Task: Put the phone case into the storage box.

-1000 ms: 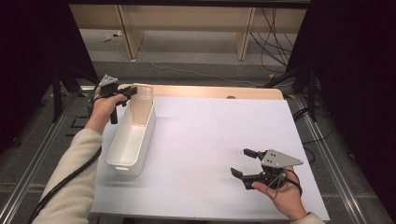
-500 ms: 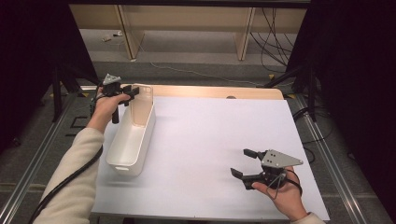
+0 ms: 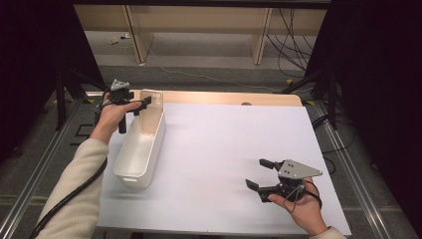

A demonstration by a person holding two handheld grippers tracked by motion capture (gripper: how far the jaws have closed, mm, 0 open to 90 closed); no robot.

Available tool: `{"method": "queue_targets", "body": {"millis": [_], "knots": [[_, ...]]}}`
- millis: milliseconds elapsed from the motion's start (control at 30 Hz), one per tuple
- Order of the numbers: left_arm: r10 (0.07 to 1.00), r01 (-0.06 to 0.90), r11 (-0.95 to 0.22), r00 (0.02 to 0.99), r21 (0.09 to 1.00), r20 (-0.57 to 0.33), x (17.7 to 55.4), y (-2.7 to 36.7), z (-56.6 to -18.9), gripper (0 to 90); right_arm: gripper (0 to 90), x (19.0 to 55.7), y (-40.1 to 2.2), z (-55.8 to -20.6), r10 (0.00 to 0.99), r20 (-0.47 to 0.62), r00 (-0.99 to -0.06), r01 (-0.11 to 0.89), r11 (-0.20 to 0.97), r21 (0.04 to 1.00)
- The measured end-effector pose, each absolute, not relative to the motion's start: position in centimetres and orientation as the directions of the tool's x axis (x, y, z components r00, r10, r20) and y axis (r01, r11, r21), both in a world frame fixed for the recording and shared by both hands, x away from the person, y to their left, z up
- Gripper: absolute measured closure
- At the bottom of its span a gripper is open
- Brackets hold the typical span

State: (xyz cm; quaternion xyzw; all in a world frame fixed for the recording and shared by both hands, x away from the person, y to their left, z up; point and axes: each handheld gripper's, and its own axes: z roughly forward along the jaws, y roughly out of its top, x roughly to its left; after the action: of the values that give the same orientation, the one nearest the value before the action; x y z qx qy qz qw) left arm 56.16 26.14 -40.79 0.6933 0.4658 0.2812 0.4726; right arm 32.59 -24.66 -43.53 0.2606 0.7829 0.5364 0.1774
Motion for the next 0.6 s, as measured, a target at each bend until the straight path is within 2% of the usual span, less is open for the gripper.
{"method": "queue_targets", "body": {"millis": [267,333,600], "knots": [[0.918,0.391,-0.111,0.392,0.913,-0.056,54.6,26.2,-40.3,12.0,17.7,32.5,-24.7,-43.5,0.607,0.016,-0.794,0.235,0.283,0.930],[0.917,0.392,-0.102,0.394,0.914,-0.067,54.1,26.3,-40.2,10.5,17.5,32.6,-24.6,-43.5,0.611,-0.001,-0.791,0.211,0.275,0.938],[0.932,0.383,-0.053,0.350,0.922,-0.092,51.7,26.6,-39.7,0.0,17.1,32.6,-24.8,-43.1,0.622,-0.007,-0.783,0.222,0.290,0.931]]}}
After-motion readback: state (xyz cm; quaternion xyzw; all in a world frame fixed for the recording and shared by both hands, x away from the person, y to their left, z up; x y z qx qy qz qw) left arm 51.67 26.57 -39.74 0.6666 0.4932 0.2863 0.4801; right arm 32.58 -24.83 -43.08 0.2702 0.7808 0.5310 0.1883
